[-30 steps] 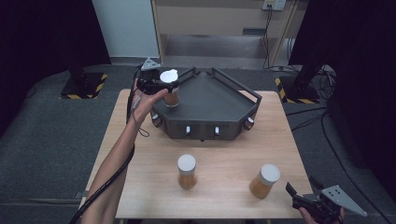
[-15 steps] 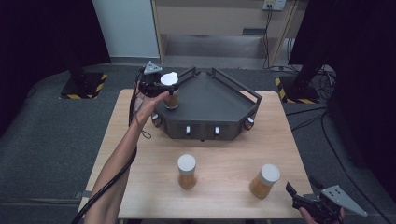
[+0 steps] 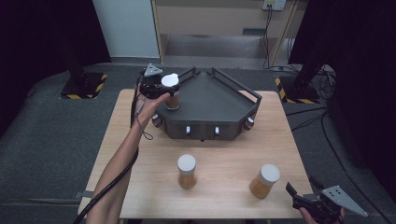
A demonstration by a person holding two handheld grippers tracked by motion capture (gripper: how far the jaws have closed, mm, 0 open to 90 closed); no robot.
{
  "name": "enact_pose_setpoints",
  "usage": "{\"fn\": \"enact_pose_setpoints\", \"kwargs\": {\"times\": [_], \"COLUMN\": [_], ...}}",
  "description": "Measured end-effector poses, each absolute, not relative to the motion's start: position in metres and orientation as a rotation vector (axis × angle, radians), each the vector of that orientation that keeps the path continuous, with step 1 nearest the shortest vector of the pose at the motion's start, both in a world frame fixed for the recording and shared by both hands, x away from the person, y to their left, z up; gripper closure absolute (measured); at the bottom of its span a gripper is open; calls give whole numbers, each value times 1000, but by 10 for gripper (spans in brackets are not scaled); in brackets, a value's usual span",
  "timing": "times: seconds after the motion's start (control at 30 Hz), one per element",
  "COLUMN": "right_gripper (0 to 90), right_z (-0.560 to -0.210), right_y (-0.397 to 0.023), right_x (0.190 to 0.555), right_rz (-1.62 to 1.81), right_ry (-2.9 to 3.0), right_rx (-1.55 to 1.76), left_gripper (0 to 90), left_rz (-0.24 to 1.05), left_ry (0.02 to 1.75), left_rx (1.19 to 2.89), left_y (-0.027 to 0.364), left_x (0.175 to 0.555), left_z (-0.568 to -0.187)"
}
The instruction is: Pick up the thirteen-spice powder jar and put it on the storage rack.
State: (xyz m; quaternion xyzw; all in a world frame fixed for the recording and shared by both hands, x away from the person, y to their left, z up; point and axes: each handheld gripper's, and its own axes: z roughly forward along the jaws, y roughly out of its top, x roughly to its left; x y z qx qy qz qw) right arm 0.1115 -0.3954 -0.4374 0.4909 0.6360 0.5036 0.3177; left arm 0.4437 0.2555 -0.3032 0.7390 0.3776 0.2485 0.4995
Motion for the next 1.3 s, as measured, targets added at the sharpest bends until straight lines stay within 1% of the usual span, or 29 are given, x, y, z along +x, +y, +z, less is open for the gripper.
{"fn": "enact_pose_setpoints", "kwargs": {"times": [0.2,0.23,0.3,0.33,0.43,0.53,0.67,1.0,1.3], "right_gripper": [65,65,65,65,65,65,65,65,65], "right_z": [-437,-437,-437,-437,-437,-437,-437,-437,-437], "right_y": [-395,-395,-395,-395,-395,-395,-395,-395,-395], "right_x": [111,111,111,111,111,111,111,111,111], "right_rz": [1326,1326,1326,1326,1326,1327,1326,1327,1328], "right_ry": [1674,1674,1673,1673,1674,1673,1675,1677,1676], "right_rx": [1290,1289,1288,1289,1288,1289,1289,1285,1287], "left_gripper": [291,279,169,140,82,58,46,34,36], "left_rz": [599,599,612,600,583,587,588,598,614], "left_ry": [916,917,945,944,938,924,919,873,856], "left_rx": [1773,1770,1759,1746,1734,1730,1704,1699,1692], "left_y": [256,256,253,254,254,253,251,251,255], "left_x": [443,443,441,442,442,441,437,428,422], "left_z": [-306,-307,-306,-307,-305,-299,-289,-264,-255]}}
